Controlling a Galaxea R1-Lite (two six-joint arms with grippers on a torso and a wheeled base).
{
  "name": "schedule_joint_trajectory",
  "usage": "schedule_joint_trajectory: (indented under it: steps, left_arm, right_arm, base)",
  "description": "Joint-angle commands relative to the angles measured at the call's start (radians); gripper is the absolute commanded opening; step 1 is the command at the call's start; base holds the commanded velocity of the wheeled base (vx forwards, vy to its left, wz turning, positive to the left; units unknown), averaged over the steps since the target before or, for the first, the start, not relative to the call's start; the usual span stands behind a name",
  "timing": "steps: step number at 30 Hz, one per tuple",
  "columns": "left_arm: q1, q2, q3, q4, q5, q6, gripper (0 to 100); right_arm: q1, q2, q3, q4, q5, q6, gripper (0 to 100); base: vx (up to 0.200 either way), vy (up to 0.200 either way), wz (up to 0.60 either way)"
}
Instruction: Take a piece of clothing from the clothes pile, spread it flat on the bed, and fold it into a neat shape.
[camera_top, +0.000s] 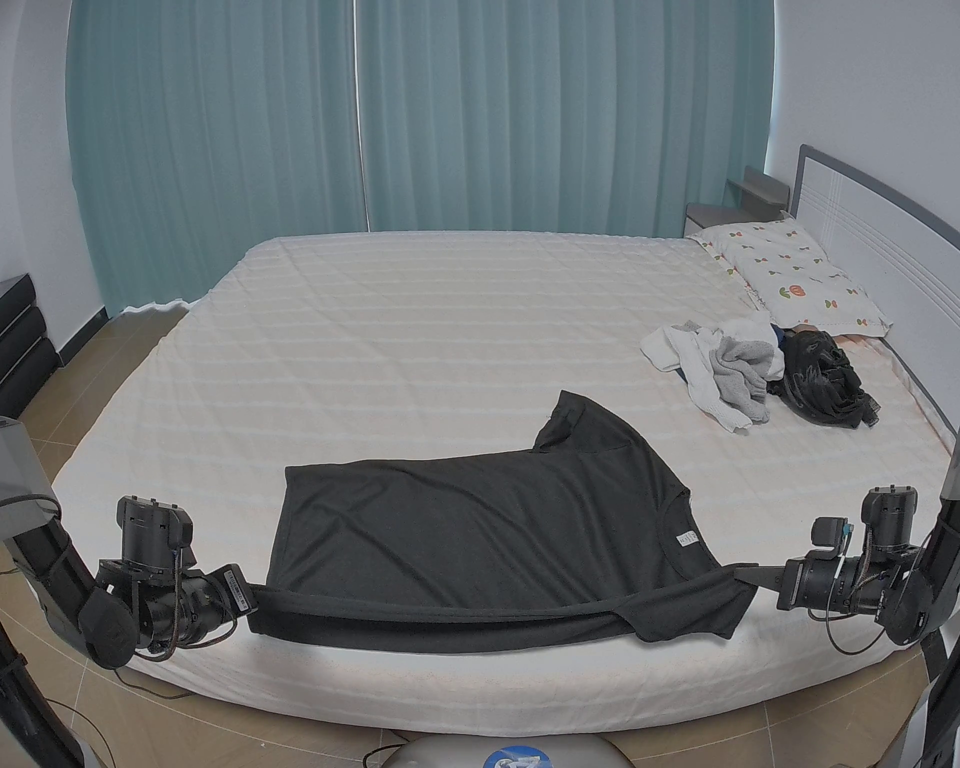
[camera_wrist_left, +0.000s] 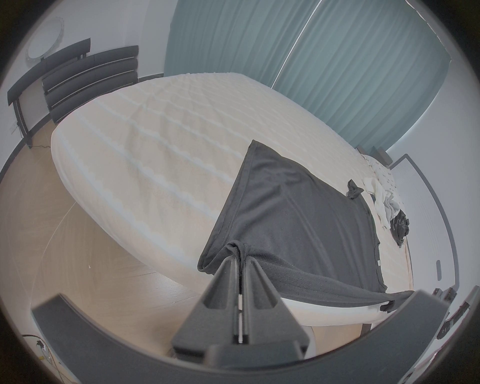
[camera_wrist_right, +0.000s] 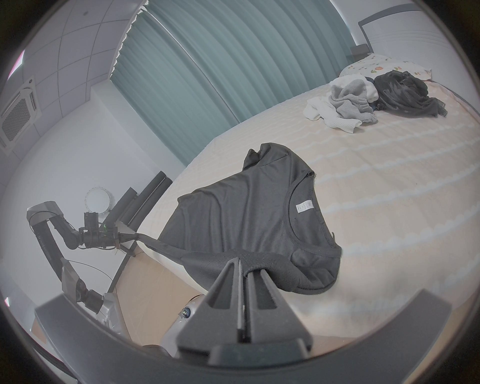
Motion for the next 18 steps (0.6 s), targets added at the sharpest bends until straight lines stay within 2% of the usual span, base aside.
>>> schedule_joint_trajectory:
  steps: [1,9,18]
  left_arm:
    - [0.000,0.026,0.010,-0.001,-0.002,-0.001,0]
    - [0.000,0.026,0.033,-0.032,-0.013,-0.002,0]
    - [0.025,0.073,-0.016,-0.098,-0.010,-0.002,0]
  right_arm:
    - [-0.015,-0.036,0.038,-0.002,0.002,-0.004,0]
    - [-0.015,-0.039,0.066,-0.027,0.002,-0.004,0]
    - [-0.007,0.013,0.011,-0.027,-0.008,-0.001,0]
  base:
    - [0.000,0.000,0.00]
    - [0.000,0.000,0.00]
    - [0.000,0.000,0.00]
